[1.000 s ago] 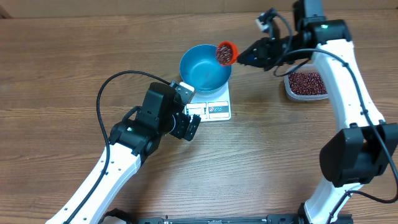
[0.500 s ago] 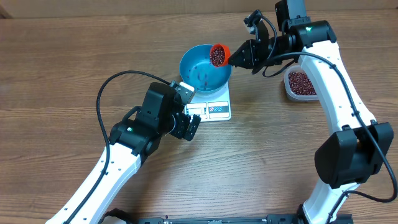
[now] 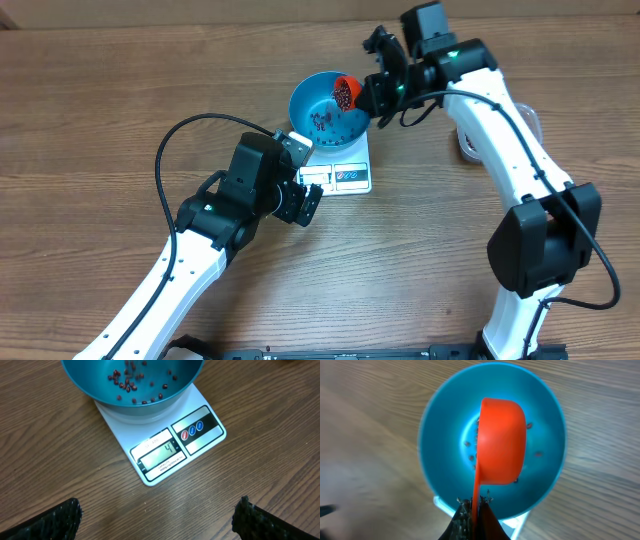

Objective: Scoop item into bowl and weigh 150g on scale
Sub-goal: 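Tip the scoop to pour red beans into the blue bowl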

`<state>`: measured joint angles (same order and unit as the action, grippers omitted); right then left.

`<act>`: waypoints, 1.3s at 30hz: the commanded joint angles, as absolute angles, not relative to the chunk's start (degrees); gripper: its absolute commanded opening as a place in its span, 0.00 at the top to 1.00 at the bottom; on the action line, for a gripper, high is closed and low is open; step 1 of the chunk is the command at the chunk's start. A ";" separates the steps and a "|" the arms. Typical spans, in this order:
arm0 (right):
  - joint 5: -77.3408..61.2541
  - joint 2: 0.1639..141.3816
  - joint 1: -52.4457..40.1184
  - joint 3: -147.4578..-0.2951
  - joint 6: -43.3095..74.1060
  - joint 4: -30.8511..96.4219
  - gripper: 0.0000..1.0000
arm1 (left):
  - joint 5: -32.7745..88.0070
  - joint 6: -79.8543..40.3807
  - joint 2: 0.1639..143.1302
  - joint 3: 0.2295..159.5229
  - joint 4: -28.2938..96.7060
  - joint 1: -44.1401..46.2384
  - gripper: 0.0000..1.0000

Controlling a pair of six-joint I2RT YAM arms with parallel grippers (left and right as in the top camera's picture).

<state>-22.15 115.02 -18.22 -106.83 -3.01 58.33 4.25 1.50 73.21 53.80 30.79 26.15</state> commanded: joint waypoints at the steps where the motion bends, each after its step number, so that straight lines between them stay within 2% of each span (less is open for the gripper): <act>1: -8.54 115.00 -21.54 -107.96 -3.03 57.89 0.96 | 3.88 1.74 73.49 53.60 30.63 25.89 0.00; 11: 1.52 115.00 -26.37 -107.96 -6.31 58.54 0.96 | 3.88 1.74 73.49 53.60 30.63 25.89 0.00; 32: 4.10 111.85 -27.00 -108.40 -11.05 58.30 0.96 | 3.88 1.74 73.49 53.60 30.63 25.89 0.00; 39: 11.90 111.85 -29.19 -108.40 -11.00 57.89 0.96 | 3.88 1.74 73.49 53.60 30.63 25.89 0.00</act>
